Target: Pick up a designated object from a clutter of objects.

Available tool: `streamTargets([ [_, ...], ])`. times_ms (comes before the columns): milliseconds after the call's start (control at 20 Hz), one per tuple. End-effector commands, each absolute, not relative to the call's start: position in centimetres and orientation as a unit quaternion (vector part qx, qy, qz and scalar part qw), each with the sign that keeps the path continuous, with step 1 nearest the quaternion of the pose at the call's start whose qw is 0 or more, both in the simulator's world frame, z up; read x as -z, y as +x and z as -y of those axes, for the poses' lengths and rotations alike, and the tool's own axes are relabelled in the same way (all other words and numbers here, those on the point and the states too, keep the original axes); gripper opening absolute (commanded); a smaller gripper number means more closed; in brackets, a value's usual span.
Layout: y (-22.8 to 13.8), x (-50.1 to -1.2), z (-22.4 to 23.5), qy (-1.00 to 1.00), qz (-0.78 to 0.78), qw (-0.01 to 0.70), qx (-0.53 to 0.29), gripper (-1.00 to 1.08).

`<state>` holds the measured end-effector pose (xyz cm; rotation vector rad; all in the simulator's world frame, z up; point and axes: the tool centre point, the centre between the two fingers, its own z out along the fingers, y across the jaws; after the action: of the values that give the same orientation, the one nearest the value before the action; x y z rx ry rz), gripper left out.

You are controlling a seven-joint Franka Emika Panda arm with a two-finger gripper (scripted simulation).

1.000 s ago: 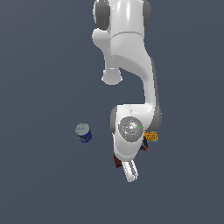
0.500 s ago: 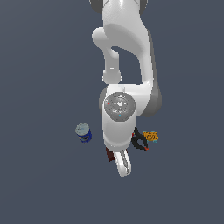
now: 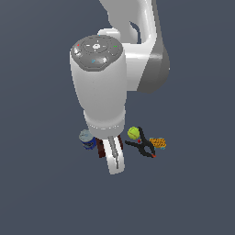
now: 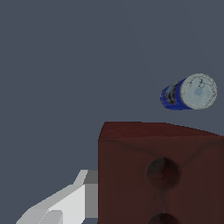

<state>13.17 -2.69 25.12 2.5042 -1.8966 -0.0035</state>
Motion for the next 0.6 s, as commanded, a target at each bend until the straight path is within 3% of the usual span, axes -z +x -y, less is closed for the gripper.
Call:
streamTargets([
  [0, 13.0, -28.0, 3.8, 0.797, 0.604, 0.0, 0.001, -1.0],
  [550, 12.8, -38.8, 7.9, 0.797, 0.604, 0.0, 0.0, -1.0],
])
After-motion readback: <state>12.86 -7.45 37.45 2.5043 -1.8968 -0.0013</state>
